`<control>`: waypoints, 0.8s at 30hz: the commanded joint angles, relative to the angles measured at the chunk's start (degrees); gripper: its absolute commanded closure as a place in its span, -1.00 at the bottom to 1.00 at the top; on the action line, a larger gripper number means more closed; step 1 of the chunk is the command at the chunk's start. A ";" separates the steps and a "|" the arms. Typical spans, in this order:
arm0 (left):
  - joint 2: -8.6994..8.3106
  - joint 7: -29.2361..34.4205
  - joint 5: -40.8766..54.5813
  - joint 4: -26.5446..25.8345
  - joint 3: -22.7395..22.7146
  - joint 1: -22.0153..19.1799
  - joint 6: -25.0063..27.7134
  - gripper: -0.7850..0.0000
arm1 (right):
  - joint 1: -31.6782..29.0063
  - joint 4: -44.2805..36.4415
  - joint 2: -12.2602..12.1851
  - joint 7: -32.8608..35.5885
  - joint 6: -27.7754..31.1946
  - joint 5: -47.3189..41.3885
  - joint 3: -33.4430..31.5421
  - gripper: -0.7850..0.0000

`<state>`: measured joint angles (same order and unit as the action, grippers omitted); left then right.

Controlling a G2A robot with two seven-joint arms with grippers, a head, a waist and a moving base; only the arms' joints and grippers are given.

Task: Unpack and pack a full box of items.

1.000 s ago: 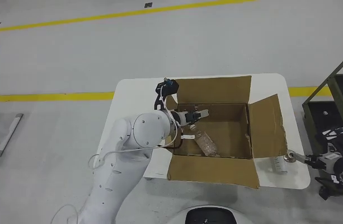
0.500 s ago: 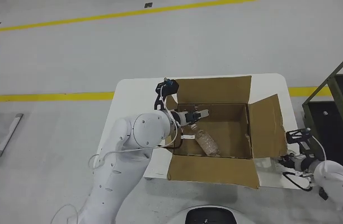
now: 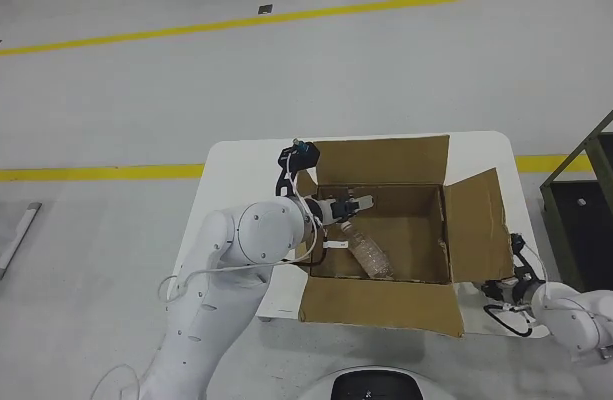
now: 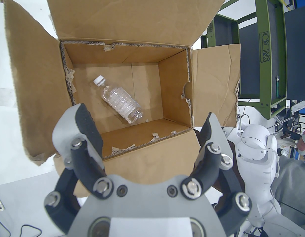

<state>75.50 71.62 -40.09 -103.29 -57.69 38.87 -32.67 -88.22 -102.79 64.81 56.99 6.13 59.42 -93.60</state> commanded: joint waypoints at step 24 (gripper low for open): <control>0.00 0.00 0.00 0.00 0.00 0.00 0.00 -1.00 | 2.19 2.45 -0.17 -0.46 1.37 -0.15 5.48 -0.74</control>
<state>75.50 71.62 -40.09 -103.29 -57.69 38.87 -32.67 -86.10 -100.36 64.65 56.54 7.58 59.13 -88.27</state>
